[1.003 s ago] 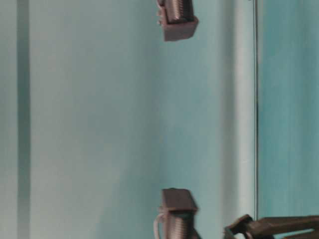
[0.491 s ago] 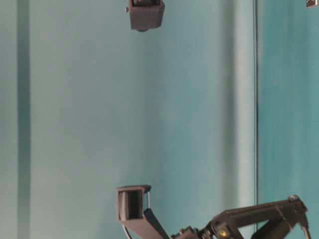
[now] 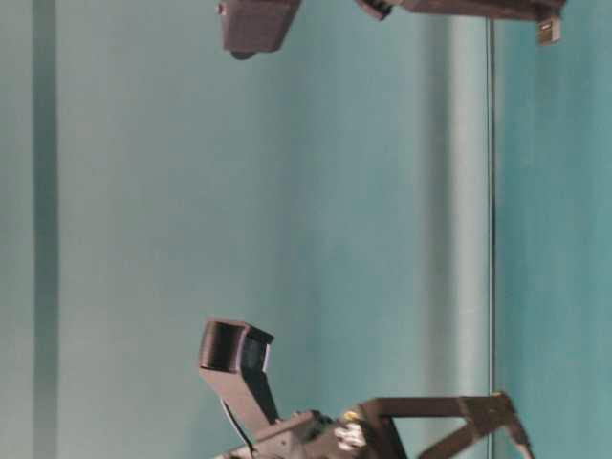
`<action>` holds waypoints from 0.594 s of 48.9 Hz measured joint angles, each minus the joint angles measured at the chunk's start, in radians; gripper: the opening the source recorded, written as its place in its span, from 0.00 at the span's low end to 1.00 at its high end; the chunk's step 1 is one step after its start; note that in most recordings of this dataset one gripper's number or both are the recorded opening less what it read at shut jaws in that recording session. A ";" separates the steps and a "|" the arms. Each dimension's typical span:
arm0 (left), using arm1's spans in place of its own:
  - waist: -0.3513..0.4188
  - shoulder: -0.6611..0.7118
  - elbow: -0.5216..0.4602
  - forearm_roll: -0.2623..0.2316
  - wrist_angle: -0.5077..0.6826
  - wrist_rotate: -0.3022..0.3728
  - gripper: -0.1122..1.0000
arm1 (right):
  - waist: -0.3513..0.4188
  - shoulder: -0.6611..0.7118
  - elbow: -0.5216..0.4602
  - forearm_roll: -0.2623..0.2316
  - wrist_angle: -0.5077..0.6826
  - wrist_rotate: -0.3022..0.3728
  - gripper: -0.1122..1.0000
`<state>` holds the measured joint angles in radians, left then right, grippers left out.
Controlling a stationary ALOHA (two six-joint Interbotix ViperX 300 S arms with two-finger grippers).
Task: Insert the USB using both arms.
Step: 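Lift both held cable ends off the table, then rotate and bring the plug and socket toward each other midair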
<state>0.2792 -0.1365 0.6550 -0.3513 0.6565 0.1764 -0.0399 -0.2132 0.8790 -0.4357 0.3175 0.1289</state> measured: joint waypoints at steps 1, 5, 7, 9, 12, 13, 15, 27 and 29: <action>0.014 0.000 -0.003 -0.029 0.012 0.028 0.29 | -0.005 -0.005 0.002 -0.012 0.000 0.000 0.28; 0.078 0.000 -0.009 -0.163 0.060 0.147 0.29 | -0.021 -0.015 0.000 -0.064 0.000 0.000 0.28; 0.112 0.002 -0.008 -0.235 0.084 0.209 0.29 | -0.023 -0.020 0.002 -0.092 0.000 0.002 0.28; 0.147 0.005 -0.008 -0.321 0.112 0.275 0.29 | -0.025 -0.023 0.000 -0.115 0.002 0.002 0.28; 0.190 0.021 -0.008 -0.433 0.150 0.365 0.29 | -0.025 -0.023 0.000 -0.147 0.002 0.000 0.28; 0.201 0.029 -0.008 -0.466 0.164 0.393 0.29 | -0.025 -0.023 0.002 -0.156 0.002 0.000 0.28; 0.224 0.048 -0.009 -0.535 0.195 0.445 0.29 | -0.023 -0.023 0.000 -0.176 0.003 0.002 0.28; 0.281 0.178 -0.049 -0.735 0.347 0.588 0.29 | 0.000 -0.025 -0.026 -0.330 0.114 0.006 0.28; 0.285 0.202 -0.066 -0.738 0.374 0.595 0.29 | 0.014 -0.025 -0.035 -0.360 0.150 0.011 0.28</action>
<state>0.5645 0.0660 0.5890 -1.0891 1.0308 0.7716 -0.0261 -0.2378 0.8437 -0.7961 0.4679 0.1396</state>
